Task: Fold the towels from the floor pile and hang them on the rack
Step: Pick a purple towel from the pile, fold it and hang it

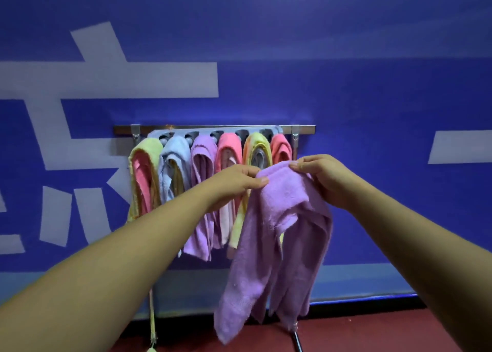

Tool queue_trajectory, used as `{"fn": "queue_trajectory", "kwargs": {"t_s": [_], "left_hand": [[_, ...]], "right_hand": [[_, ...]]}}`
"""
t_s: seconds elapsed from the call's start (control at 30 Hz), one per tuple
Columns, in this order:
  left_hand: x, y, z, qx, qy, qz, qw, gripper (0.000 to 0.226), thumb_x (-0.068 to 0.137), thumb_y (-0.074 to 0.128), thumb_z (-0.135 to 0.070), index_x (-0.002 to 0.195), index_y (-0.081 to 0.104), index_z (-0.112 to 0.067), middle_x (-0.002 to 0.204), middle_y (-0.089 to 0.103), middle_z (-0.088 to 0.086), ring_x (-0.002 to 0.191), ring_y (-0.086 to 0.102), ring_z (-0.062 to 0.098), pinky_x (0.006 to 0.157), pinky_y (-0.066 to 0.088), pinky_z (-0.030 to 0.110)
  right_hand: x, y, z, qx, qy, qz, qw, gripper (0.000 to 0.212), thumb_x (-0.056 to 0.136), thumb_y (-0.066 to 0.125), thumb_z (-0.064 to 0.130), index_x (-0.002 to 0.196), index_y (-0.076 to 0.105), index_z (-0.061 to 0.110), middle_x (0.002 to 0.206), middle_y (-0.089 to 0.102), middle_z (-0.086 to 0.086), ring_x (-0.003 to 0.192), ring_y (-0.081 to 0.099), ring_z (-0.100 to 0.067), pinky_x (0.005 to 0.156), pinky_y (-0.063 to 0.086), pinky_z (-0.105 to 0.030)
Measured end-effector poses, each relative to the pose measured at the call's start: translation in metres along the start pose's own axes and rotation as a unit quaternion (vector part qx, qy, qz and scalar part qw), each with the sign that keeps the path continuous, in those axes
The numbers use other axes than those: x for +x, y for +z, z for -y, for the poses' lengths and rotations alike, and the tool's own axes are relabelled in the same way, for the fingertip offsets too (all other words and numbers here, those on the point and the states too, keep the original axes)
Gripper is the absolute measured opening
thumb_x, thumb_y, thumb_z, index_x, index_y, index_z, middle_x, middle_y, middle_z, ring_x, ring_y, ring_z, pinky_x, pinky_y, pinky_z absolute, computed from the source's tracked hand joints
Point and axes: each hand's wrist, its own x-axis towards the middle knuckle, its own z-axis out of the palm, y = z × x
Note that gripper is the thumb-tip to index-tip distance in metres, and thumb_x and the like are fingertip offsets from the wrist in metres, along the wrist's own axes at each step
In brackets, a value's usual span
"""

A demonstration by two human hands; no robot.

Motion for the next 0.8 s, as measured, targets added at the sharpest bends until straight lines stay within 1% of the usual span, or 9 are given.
{"fn": "queue_trajectory", "kwargs": {"t_s": [0.1, 0.2, 0.3, 0.4, 0.53, 0.63, 0.7, 0.73, 0.8], "left_hand": [[0.037, 0.000, -0.011, 0.026, 0.038, -0.024, 0.999, 0.022, 0.093, 0.067, -0.018, 0.098, 0.069, 0.004, 0.091, 0.063, 0.004, 0.086, 0.053, 0.012, 0.083, 0.042, 0.029], [0.076, -0.009, -0.020, 0.137, 0.075, -0.040, 0.987, 0.023, 0.093, 0.067, -0.021, 0.075, 0.060, -0.008, 0.070, 0.045, -0.001, 0.069, 0.039, 0.012, 0.065, 0.030, 0.030], [0.115, -0.021, -0.027, 0.236, 0.089, -0.072, 0.965, 0.022, 0.093, 0.067, -0.018, 0.073, 0.057, -0.012, 0.066, 0.045, -0.001, 0.065, 0.038, 0.013, 0.062, 0.029, 0.031], [0.151, -0.031, -0.024, 0.312, 0.071, -0.108, 0.941, 0.010, 0.091, 0.067, -0.021, 0.091, 0.068, -0.012, 0.081, 0.063, 0.001, 0.074, 0.052, 0.017, 0.070, 0.040, 0.030], [0.190, -0.041, -0.012, 0.384, 0.042, -0.127, 0.914, 0.018, 0.091, 0.064, -0.021, 0.106, 0.068, -0.014, 0.101, 0.069, 0.003, 0.085, 0.057, 0.020, 0.071, 0.042, 0.029], [0.215, -0.046, -0.007, 0.425, 0.023, -0.126, 0.896, 0.010, 0.091, 0.064, -0.023, 0.100, 0.064, -0.019, 0.105, 0.067, 0.004, 0.093, 0.057, 0.022, 0.094, 0.048, 0.041], [0.227, -0.047, -0.005, 0.435, 0.014, -0.142, 0.889, 0.007, 0.092, 0.064, -0.024, 0.095, 0.058, -0.026, 0.104, 0.064, 0.002, 0.096, 0.055, 0.023, 0.102, 0.044, 0.050], [0.233, -0.046, -0.002, 0.430, 0.012, -0.153, 0.890, 0.008, 0.092, 0.064, -0.024, 0.094, 0.057, -0.026, 0.103, 0.062, 0.002, 0.098, 0.056, 0.024, 0.103, 0.043, 0.051], [0.244, -0.038, 0.007, 0.437, 0.002, -0.174, 0.882, 0.005, 0.094, 0.062, -0.026, 0.097, 0.059, -0.023, 0.104, 0.061, 0.001, 0.105, 0.057, 0.025, 0.105, 0.039, 0.048]], "right_hand": [[0.025, -0.019, 0.013, 0.008, 0.003, -0.017, 1.000, 0.031, 0.089, 0.065, 0.013, 0.111, 0.070, -0.009, 0.113, 0.072, -0.024, 0.110, 0.068, -0.038, 0.102, 0.051, -0.049], [0.057, -0.036, 0.024, 0.006, 0.003, -0.010, 1.000, 0.039, 0.083, 0.067, 0.018, 0.116, 0.070, -0.004, 0.117, 0.072, -0.021, 0.114, 0.068, -0.036, 0.105, 0.050, -0.051], [0.089, -0.046, 0.032, -0.020, 0.011, -0.008, 1.000, 0.045, 0.078, 0.071, 0.021, 0.117, 0.071, -0.001, 0.117, 0.072, -0.018, 0.112, 0.069, -0.034, 0.103, 0.051, -0.050], [0.124, -0.052, 0.032, -0.064, 0.016, -0.065, 0.996, 0.034, 0.083, 0.073, 0.016, 0.112, 0.070, -0.002, 0.110, 0.075, -0.016, 0.105, 0.072, -0.032, 0.094, 0.057, -0.049], [0.172, -0.053, 0.015, -0.099, 0.054, -0.077, 0.991, 0.037, 0.082, 0.074, 0.014, 0.115, 0.065, 0.000, 0.109, 0.075, -0.014, 0.095, 0.074, -0.029, 0.094, 0.055, -0.051], [0.204, -0.055, 0.010, -0.101, 0.066, -0.073, 0.990, 0.030, 0.088, 0.063, 0.008, 0.117, 0.063, -0.002, 0.114, 0.072, -0.015, 0.097, 0.071, -0.028, 0.095, 0.054, -0.050], [0.226, -0.058, 0.005, -0.073, 0.076, -0.049, 0.993, 0.044, 0.087, 0.058, 0.012, 0.129, 0.060, -0.002, 0.122, 0.069, -0.010, 0.110, 0.069, -0.029, 0.097, 0.055, -0.043], [0.234, -0.058, 0.000, -0.062, 0.074, -0.052, 0.994, 0.049, 0.085, 0.062, 0.016, 0.131, 0.060, 0.000, 0.120, 0.069, -0.007, 0.110, 0.069, -0.028, 0.093, 0.055, -0.040], [0.246, -0.057, -0.016, -0.055, 0.068, -0.096, 0.992, 0.049, 0.073, 0.072, 0.021, 0.118, 0.067, 0.004, 0.102, 0.074, -0.007, 0.086, 0.070, -0.023, 0.075, 0.058, -0.034]]}}
